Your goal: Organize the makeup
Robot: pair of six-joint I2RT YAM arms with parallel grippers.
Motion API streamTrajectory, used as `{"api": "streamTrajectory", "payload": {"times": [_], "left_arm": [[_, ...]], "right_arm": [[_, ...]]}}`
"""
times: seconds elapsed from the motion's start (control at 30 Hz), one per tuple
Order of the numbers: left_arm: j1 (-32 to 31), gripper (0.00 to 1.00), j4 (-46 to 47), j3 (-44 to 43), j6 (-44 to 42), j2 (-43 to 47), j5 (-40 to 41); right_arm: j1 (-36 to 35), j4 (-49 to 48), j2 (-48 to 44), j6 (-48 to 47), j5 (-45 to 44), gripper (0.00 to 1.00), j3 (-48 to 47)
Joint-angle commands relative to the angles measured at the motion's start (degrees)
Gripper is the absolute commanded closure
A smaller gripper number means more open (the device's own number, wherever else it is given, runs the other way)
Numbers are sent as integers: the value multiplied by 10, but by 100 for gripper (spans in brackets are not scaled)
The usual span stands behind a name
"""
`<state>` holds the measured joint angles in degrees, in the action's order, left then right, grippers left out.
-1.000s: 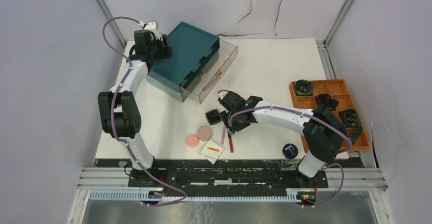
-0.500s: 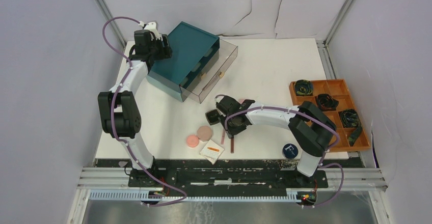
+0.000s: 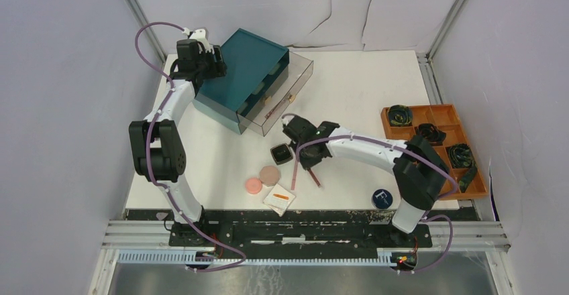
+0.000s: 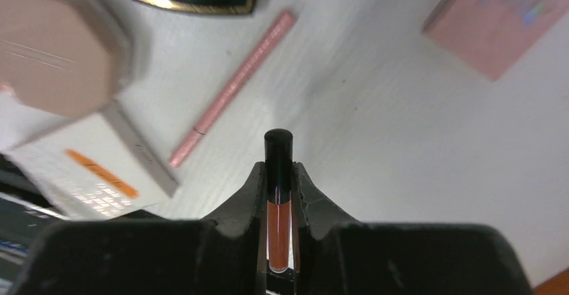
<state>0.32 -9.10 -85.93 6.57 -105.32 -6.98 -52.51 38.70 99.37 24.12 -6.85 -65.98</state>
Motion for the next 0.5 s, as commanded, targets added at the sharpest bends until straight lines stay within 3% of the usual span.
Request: {"api": "streamTrajectory", "payload": {"times": [0.0, 0.27, 0.47], "left_arm": [[8, 25, -72, 21, -1, -16, 9], [10, 25, -71, 22, 2, -15, 5], [10, 25, -71, 19, 4, -14, 0]], "right_arm": [[7, 44, -62, -38, -48, 89, -159], [64, 47, 45, -73, -14, 90, -451], [122, 16, 185, -26, 41, 91, -615]]}}
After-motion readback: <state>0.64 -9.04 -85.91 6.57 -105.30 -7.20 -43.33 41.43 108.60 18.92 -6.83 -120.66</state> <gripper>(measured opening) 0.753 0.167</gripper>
